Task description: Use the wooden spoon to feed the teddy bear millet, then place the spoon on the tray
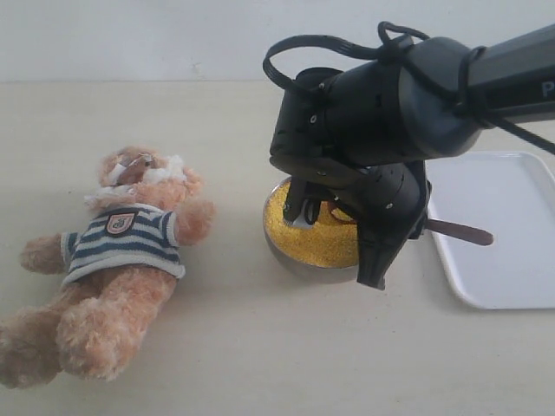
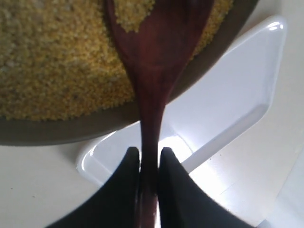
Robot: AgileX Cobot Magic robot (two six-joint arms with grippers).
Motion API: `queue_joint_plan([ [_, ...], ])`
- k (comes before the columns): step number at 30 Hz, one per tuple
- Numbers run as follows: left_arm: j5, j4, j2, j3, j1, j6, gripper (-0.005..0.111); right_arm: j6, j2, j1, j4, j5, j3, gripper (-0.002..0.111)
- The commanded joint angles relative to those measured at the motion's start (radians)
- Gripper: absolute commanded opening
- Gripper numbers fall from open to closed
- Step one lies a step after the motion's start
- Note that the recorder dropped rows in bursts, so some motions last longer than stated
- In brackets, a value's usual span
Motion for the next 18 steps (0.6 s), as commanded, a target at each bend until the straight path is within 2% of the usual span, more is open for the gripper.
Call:
queue_joint_plan([
  [1, -0.003, 0.001, -0.003, 0.003, 0.004, 0.001, 0.004, -0.007, -0.003, -0.003, 0.018, 0.005, 0.002, -0.001],
  [18, -0.003, 0.001, -0.003, 0.003, 0.004, 0.001, 0.004, -0.022, -0.007, -0.003, 0.048, 0.005, 0.002, -0.001],
])
